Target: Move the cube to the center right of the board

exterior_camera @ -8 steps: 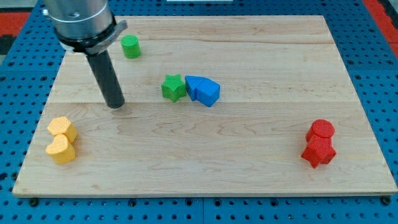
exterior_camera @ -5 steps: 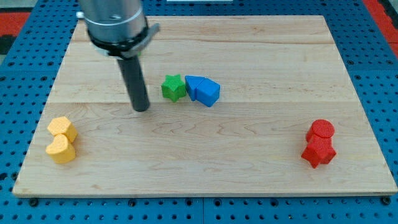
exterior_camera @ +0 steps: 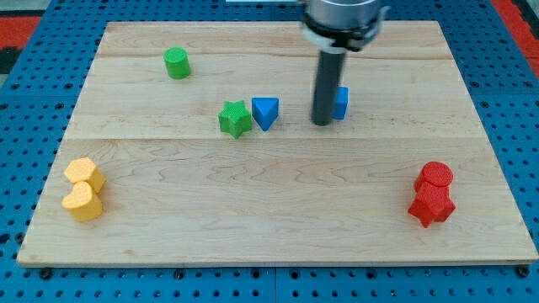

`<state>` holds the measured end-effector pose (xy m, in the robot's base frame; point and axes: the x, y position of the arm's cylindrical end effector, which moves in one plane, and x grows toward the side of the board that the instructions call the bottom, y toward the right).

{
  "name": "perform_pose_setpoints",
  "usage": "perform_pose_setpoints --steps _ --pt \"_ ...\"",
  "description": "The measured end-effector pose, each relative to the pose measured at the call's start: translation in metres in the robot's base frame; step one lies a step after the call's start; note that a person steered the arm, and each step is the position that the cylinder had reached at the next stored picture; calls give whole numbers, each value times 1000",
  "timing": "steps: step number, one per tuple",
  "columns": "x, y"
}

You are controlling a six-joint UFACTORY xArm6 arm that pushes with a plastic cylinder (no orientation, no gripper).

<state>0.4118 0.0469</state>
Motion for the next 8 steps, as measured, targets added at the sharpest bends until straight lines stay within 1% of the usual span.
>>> perform_pose_setpoints --steps 1,2,3,4,5,6,8 --pt "-11 -33" --pt "-33 43" --pt "-40 132" --pt "-36 142" --pt "-26 99" --pt "-24 87" --pt "-24 86"
